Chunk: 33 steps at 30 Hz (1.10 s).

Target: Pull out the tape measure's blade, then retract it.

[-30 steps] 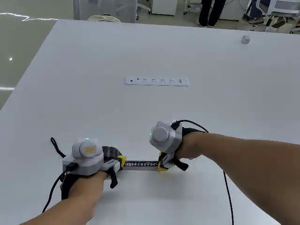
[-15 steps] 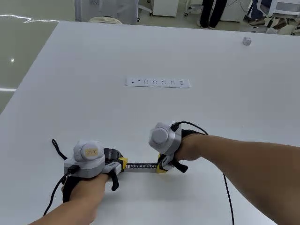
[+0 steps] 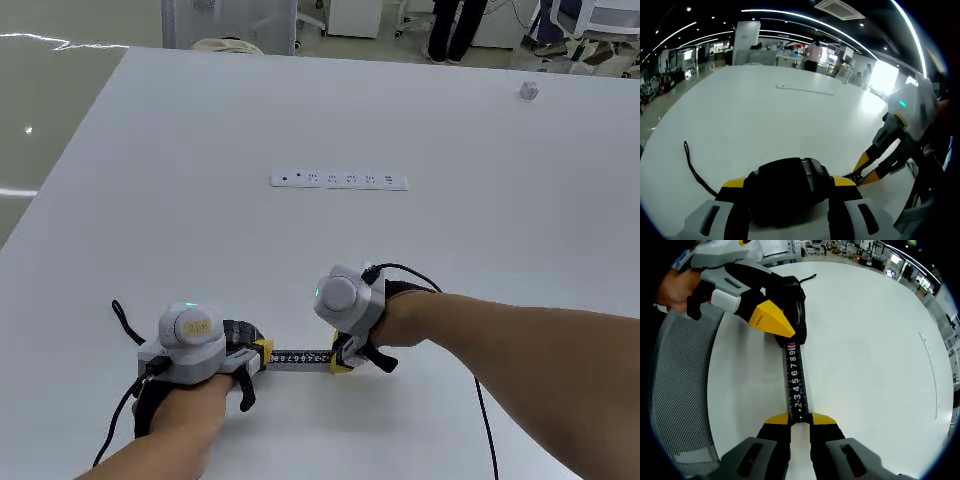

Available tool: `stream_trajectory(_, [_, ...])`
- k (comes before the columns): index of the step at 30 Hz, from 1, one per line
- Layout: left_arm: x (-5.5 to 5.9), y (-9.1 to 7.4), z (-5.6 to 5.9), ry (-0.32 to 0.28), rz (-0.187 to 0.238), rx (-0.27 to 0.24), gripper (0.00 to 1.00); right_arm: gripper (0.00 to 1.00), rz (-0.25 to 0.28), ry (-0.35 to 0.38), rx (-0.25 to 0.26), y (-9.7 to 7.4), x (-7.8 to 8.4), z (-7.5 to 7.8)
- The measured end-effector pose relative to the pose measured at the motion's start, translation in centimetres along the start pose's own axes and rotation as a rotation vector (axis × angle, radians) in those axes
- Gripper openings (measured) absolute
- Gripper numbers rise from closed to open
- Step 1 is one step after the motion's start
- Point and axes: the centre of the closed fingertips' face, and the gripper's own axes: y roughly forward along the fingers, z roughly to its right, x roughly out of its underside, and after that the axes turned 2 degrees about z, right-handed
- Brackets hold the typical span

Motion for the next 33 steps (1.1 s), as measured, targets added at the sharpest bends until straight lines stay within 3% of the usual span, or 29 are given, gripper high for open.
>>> stream_trajectory(33, [-0.1,0.1,0.1,-0.008,-0.001,0.005,0.60,0.13,0.027,-0.010,-0.005,0.9,-1.7,0.0])
